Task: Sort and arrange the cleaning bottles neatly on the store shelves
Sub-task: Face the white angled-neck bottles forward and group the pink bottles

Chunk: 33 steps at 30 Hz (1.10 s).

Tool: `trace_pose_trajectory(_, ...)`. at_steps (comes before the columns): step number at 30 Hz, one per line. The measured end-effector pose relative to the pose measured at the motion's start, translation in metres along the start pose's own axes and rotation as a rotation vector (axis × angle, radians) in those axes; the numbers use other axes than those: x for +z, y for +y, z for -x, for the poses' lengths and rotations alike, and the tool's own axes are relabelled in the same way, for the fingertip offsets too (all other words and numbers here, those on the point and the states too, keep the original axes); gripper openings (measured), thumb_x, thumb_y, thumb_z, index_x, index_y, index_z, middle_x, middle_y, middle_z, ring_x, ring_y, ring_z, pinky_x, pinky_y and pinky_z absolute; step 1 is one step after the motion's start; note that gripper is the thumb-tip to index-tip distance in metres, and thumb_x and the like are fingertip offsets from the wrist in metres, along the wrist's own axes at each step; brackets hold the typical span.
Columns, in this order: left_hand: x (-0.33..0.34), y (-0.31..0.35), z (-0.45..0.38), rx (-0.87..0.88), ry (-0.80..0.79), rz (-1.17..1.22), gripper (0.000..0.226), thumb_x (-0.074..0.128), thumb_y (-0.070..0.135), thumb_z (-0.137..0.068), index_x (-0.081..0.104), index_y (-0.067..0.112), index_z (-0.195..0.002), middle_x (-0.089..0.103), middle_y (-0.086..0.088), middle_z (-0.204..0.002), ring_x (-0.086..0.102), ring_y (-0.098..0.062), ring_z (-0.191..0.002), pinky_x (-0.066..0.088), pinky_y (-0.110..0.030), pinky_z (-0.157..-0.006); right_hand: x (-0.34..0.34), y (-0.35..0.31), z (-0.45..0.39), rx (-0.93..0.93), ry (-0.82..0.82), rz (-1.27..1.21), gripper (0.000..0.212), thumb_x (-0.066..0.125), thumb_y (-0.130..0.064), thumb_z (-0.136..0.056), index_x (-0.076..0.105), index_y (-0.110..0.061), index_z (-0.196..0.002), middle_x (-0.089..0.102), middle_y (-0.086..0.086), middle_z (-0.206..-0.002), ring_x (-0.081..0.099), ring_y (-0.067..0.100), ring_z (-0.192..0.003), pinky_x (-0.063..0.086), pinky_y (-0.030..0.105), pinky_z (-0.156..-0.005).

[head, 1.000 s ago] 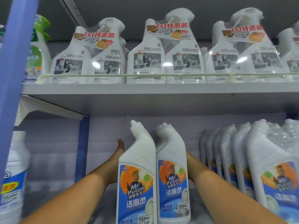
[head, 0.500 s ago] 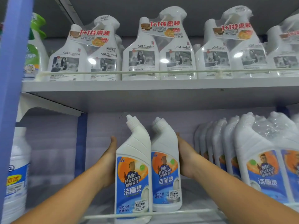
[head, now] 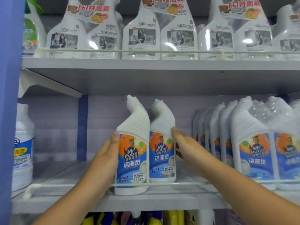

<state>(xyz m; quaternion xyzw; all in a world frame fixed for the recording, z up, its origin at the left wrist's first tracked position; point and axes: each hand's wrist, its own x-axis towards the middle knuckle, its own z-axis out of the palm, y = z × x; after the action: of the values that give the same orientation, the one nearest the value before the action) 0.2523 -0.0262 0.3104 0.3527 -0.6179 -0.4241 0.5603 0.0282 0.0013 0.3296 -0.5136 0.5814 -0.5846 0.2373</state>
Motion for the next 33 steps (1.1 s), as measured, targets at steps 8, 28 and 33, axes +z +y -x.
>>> trace_pose_trajectory(8, 0.003, -0.035, 0.060, 0.341, 0.164, 0.057, 0.041, 0.074, 0.016, -0.089, 0.058, 0.037, -0.121, 0.066, 0.025, -0.120, 0.062, 0.014, -0.109, 0.052, -0.018, -0.092, -0.055, 0.021, 0.096, -0.183, 0.035, -0.216, 0.035, 0.068, -0.015, -0.094, 0.061, -0.013, -0.127, 0.073, 0.008, -0.118, 0.073, 0.021, -0.105, 0.061, 0.039, -0.090)
trace_pose_trajectory(28, 0.241, -0.230, 0.138, -0.260, -0.119, -0.116, 0.030, 0.078, 0.018, -0.088, 0.057, 0.021, -0.109, 0.066, 0.003, -0.103, 0.060, 0.000, -0.082, 0.040, 0.000, -0.056, -0.163, 0.258, 0.207, 0.333, 0.217, -0.150, 0.032, 0.077, -0.027, -0.089, 0.067, -0.030, -0.119, 0.071, -0.006, -0.119, 0.069, 0.009, -0.108, 0.057, 0.039, -0.099)
trace_pose_trajectory(33, 0.274, -0.271, 0.086, -0.264, -0.119, -0.239, 0.046, 0.085, 0.020, -0.081, 0.061, 0.009, -0.119, 0.065, 0.000, -0.108, 0.067, -0.021, -0.102, 0.047, -0.026, -0.080, -0.148, 0.269, 0.179, 0.326, 0.171, -0.086, 0.053, 0.076, -0.044, -0.080, 0.062, -0.031, -0.129, 0.065, -0.010, -0.130, 0.061, 0.008, -0.121, 0.052, 0.041, -0.106)
